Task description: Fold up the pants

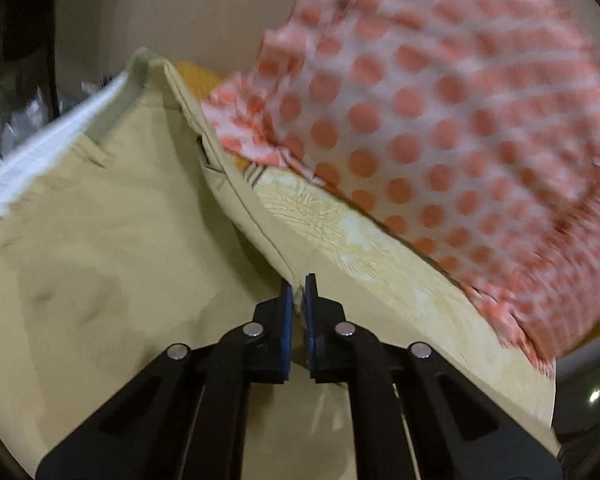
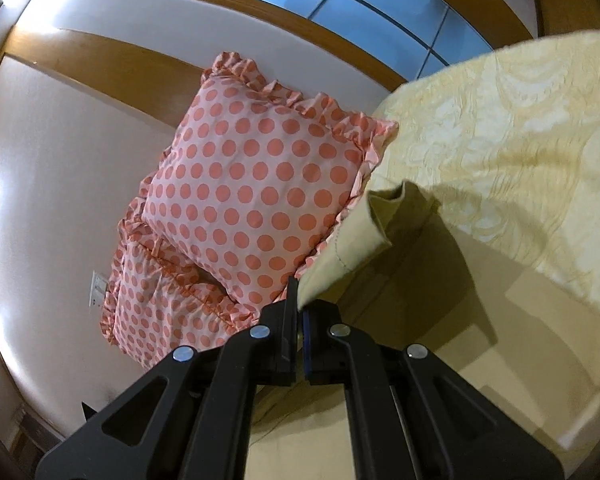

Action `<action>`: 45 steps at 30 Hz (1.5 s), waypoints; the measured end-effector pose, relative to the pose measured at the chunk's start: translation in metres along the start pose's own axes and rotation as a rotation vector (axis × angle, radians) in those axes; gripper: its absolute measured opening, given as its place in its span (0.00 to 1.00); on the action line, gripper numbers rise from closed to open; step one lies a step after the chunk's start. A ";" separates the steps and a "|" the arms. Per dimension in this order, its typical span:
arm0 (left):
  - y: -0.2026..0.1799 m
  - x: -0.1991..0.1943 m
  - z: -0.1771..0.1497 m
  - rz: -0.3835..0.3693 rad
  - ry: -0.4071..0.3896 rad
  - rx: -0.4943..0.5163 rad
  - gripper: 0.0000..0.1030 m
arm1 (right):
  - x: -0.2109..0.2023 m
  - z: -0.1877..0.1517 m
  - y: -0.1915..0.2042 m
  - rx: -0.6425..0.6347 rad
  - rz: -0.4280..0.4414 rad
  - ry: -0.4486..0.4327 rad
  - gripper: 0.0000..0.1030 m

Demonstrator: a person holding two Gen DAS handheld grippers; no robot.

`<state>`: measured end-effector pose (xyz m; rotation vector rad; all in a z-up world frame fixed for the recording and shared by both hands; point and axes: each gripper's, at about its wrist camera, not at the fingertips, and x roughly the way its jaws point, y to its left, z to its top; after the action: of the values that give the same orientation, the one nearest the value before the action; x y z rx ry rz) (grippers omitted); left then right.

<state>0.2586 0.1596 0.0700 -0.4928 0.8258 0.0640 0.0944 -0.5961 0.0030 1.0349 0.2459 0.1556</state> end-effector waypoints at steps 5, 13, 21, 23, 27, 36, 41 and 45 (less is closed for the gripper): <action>0.024 -0.119 -0.083 -0.030 -0.124 0.083 0.06 | -0.032 0.000 -0.011 -0.047 -0.072 0.000 0.02; 0.077 -0.143 -0.190 0.028 -0.069 0.050 0.05 | -0.050 -0.017 -0.048 -0.018 -0.190 0.039 0.02; 0.088 -0.143 -0.213 0.033 -0.073 0.063 0.05 | -0.071 -0.027 -0.047 -0.079 -0.293 0.034 0.02; 0.088 -0.145 -0.215 0.033 -0.079 0.076 0.06 | -0.081 -0.031 -0.044 -0.103 -0.345 0.006 0.08; 0.089 -0.154 -0.217 0.014 -0.098 0.077 0.18 | -0.098 -0.033 -0.046 -0.071 -0.393 -0.050 0.34; 0.104 -0.178 -0.221 0.091 -0.172 0.044 0.49 | -0.077 -0.048 -0.031 -0.185 -0.421 -0.005 0.34; 0.125 -0.176 -0.215 0.074 -0.164 -0.037 0.49 | -0.064 -0.043 -0.029 -0.252 -0.390 -0.007 0.04; 0.143 -0.179 -0.207 0.063 -0.174 -0.098 0.53 | -0.048 -0.042 0.023 -0.384 -0.294 -0.008 0.04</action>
<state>-0.0410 0.2182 0.0231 -0.5455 0.6699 0.2032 0.0360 -0.5615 0.0083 0.6093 0.3426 -0.0667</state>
